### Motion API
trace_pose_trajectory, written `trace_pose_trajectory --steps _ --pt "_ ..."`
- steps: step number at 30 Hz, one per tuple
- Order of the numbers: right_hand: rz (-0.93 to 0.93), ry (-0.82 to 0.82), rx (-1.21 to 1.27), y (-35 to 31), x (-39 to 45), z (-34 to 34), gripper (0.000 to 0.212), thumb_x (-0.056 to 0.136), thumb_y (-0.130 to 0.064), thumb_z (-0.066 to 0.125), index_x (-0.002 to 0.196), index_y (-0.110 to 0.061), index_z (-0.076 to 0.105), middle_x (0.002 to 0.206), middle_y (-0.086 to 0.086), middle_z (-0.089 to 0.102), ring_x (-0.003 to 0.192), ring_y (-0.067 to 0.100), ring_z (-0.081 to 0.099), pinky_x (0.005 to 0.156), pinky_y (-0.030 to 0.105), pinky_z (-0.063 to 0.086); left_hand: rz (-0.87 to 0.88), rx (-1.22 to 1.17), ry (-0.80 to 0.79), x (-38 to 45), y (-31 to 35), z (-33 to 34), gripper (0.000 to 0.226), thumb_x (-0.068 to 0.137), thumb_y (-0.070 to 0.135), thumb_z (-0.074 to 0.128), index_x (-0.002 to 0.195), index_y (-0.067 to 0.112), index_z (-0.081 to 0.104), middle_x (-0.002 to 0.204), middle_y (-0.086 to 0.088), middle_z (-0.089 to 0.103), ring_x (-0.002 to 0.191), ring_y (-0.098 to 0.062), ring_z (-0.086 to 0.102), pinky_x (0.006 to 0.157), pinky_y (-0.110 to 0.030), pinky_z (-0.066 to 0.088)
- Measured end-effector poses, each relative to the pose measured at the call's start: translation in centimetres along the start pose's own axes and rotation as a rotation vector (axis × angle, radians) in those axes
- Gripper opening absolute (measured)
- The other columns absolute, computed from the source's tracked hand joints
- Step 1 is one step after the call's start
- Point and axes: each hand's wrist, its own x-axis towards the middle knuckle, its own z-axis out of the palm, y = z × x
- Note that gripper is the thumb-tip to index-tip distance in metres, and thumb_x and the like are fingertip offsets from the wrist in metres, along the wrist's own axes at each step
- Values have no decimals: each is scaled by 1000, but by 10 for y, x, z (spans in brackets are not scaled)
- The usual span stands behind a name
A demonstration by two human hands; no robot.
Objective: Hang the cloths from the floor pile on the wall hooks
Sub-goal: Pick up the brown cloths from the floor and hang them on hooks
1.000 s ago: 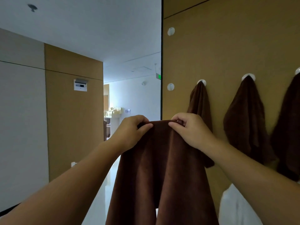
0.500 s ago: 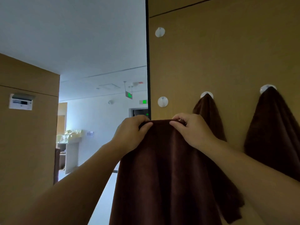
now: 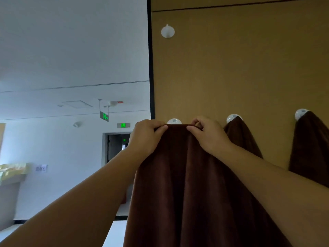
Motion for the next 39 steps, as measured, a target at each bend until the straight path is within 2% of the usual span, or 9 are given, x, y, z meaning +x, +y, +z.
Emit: trace_pose_trajectory --steps 6,9,14,17,23,28,32,36,39 --pt "-47 54 -108 4 51 11 10 91 -26 58 87 -17 59 73 -10 50 66 5 47 57 22 37 -33 -30 79 47 -14 14 25 92 29 58 111 18 70 110 -1 70 98 -13 60 88 -23 41" --pt "-45 43 -129 9 59 21 10 92 -27 58 87 -18 58 77 -9 53 72 9 52 64 26 42 -53 -38 127 52 -22 22 21 91 26 60 106 16 73 105 -2 70 89 -9 56 84 -22 40" --pt "-44 57 -154 23 52 33 11 92 -28 57 84 -20 56 73 -11 53 70 10 53 60 26 41 -32 -43 164 44 -29 33 16 89 22 62 98 19 75 97 0 71 90 -14 60 87 -28 46" --pt "-48 62 -151 29 40 38 10 92 -28 55 85 -21 57 74 -10 56 71 12 55 62 29 45 -9 -57 171 35 -34 39 16 89 22 62 100 20 75 94 2 70 88 -12 60 83 -24 44" --pt "-12 0 -68 36 20 37 15 94 -23 53 98 -15 65 90 -2 65 85 15 60 76 31 50 6 -82 114 13 -40 46 20 92 22 58 105 19 72 91 5 67 84 -6 56 75 -11 38" --pt "-24 -73 36 36 1 38 26 93 -8 50 110 -17 68 103 1 70 98 15 62 89 30 49 21 -88 41 -3 -42 49 17 91 17 60 99 16 75 83 -5 71 80 -16 64 80 -29 50" --pt "-35 -166 -20 34 -20 36 32 92 0 46 111 -10 69 103 8 66 97 20 59 86 25 45 -21 -137 -64 -19 -41 50 19 90 10 59 100 14 74 91 -5 74 87 -18 67 87 -30 52" --pt "9 -263 -100 39 -42 41 29 88 5 44 101 -2 69 101 13 60 97 26 58 92 39 47 -39 -105 -131 -37 -42 49 21 89 4 57 100 10 74 93 -9 74 89 -20 67 88 -30 52" --pt "49 -324 -158 41 -57 44 30 86 6 41 99 -2 68 102 14 60 96 27 58 93 45 47 -61 -121 -137 -51 -45 46 21 92 9 55 100 14 75 84 -7 73 76 -17 66 74 -22 51"
